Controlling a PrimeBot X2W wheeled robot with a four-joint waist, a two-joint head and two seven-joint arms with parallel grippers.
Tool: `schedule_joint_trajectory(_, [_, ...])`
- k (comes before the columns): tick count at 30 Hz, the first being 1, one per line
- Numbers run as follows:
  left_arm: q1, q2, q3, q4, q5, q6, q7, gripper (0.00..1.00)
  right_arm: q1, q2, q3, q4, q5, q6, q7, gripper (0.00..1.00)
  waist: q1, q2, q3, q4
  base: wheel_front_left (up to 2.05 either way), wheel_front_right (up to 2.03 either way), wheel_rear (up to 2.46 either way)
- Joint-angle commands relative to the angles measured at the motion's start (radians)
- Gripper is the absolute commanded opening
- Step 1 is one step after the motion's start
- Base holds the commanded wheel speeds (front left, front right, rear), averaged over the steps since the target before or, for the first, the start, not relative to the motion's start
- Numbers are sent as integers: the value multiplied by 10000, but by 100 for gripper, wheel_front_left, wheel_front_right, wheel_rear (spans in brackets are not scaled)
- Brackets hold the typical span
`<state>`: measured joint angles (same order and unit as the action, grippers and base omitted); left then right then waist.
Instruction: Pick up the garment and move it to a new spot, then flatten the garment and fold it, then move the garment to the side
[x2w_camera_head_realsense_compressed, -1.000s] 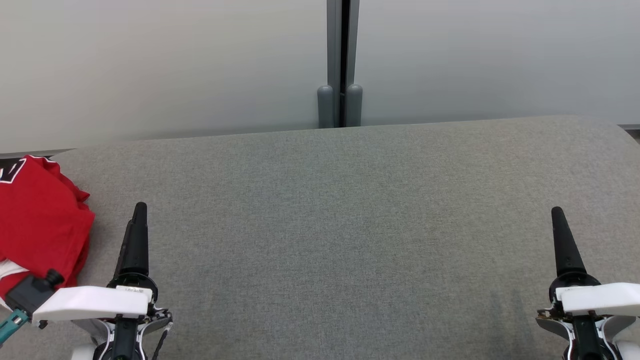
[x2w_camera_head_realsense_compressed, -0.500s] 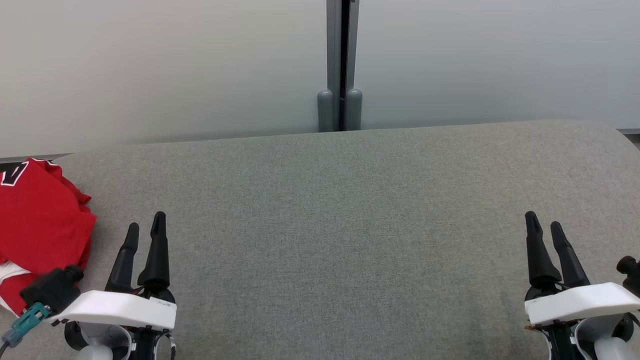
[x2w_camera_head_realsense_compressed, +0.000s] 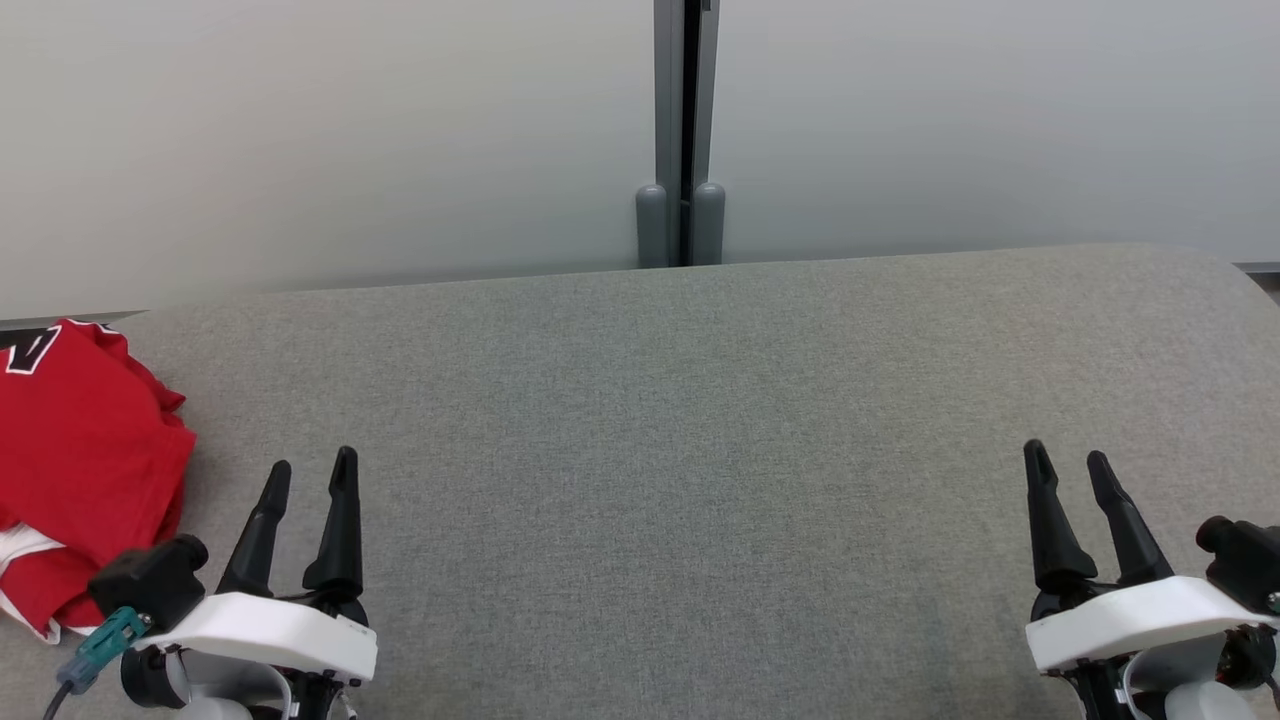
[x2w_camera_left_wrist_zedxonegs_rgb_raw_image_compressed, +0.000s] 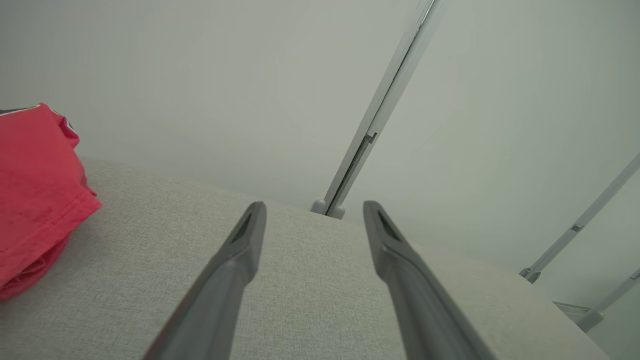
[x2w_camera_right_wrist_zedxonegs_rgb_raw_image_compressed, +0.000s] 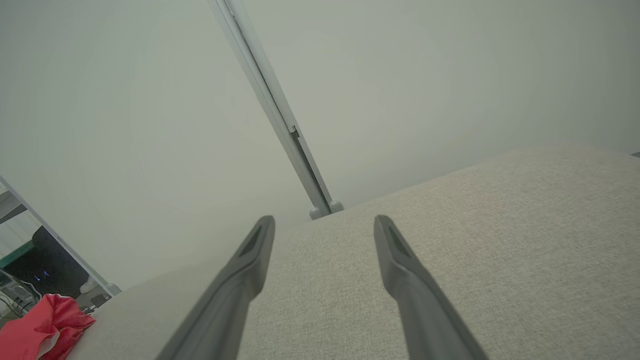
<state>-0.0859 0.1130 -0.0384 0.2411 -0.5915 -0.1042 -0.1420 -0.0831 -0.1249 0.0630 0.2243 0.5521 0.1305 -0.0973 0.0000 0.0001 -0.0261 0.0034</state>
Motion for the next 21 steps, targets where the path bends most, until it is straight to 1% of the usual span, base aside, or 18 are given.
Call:
schedule_joint_trajectory(1, [-75,108,-26,-21,339,47,-91,100,-41,-108,-3,-24,-301,3,-100,100,0,-1,-10,6,0,0,0])
schedule_joint_trajectory(7, [-33,139,-129,258,1059,126,-241,100,56,-63,41,90,-986,3,-122,100,0,-1,-58,11,0,0,0])
schedule_joint_trajectory(21, [93,130,-186,906,2338,344,-562,100,133,-5,295,359,-2257,3,-275,100,0,-1,-152,3,0,0,0])
